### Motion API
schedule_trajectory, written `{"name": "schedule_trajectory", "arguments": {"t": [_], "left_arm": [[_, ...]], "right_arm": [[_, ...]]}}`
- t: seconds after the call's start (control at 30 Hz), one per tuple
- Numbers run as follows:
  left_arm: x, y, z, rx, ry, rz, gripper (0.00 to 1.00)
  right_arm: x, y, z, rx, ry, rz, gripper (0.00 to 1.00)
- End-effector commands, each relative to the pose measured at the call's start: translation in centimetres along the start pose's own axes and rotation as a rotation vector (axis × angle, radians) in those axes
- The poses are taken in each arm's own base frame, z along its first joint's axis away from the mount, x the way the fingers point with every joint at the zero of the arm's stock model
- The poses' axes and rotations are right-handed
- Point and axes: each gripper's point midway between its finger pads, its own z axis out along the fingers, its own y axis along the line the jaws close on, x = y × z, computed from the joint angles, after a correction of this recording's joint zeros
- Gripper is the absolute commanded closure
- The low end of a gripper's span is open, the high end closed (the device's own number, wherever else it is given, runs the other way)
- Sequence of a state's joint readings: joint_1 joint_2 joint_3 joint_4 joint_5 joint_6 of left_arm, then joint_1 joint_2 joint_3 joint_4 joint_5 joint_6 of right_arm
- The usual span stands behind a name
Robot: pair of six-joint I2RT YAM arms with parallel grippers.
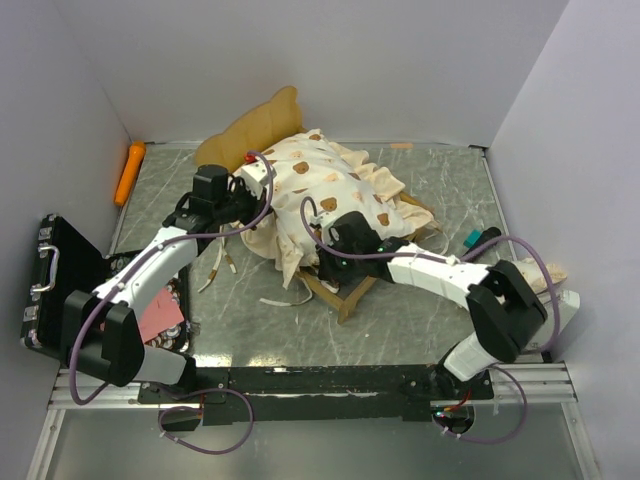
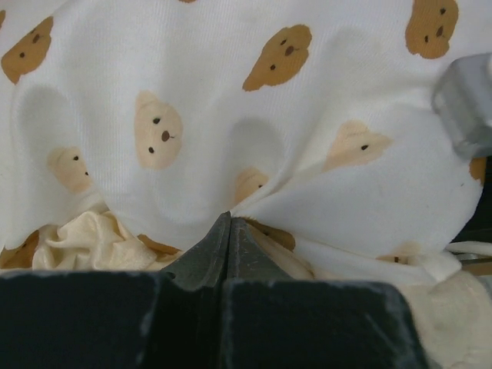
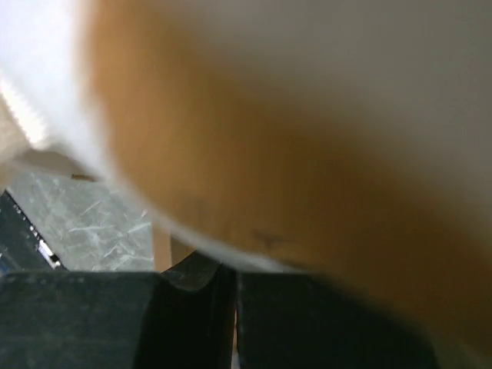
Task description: Set up the pet bed
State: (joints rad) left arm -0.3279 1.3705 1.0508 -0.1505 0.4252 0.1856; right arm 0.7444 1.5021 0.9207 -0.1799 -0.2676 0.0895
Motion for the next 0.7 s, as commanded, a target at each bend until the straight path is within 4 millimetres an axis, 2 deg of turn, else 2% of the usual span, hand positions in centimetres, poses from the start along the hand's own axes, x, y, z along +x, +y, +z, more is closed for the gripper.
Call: {"name": "schedule_trajectory", "arguments": {"t": [0.0,0.07,0.17,0.23,0.3,0.47,0.57,0.67], "left_arm": [[-1.1,1.0,0.4,-0.032,-0.047,0.014,0.99],[-0.9,1.0,0.4,-0.032,-0.045,0.012,0.99],[-0.2,1.3,0.9,-0.046,-0.03,-0.002,0.99],[0.5,1.6,1.5,-0.048,-0.008,-0.014,0.99],[0.9,1.7,2.1,-0.042,0.003,-0.029,0.99],[1.6,1.7,2.6,-0.031,0.025,-0.043,0.99],[1.7,1.8,2.3,-0.045,0.033,-0.023,0.99],[1.8,2.2,2.0,-0.069,0.04,-0.003,0.99]], "right_arm": [[-0.1,1.8,0.5,-0.133,0.058,0.009,1.0],[0.1,3.2,0.4,-0.218,0.062,-0.007,1.0],[2.1,6.5,-0.2,-0.463,0.104,-0.12,1.0],[3.6,6.8,-0.3,-0.52,0.155,-0.126,1.0],[5.1,5.5,0.6,-0.473,0.245,-0.093,1.0],[7.5,1.5,3.8,-0.263,0.403,0.003,1.0],[8.7,-0.2,5.0,-0.167,0.453,0.039,1.0],[9.0,-2.0,5.7,-0.051,0.468,0.057,1.0]]}}
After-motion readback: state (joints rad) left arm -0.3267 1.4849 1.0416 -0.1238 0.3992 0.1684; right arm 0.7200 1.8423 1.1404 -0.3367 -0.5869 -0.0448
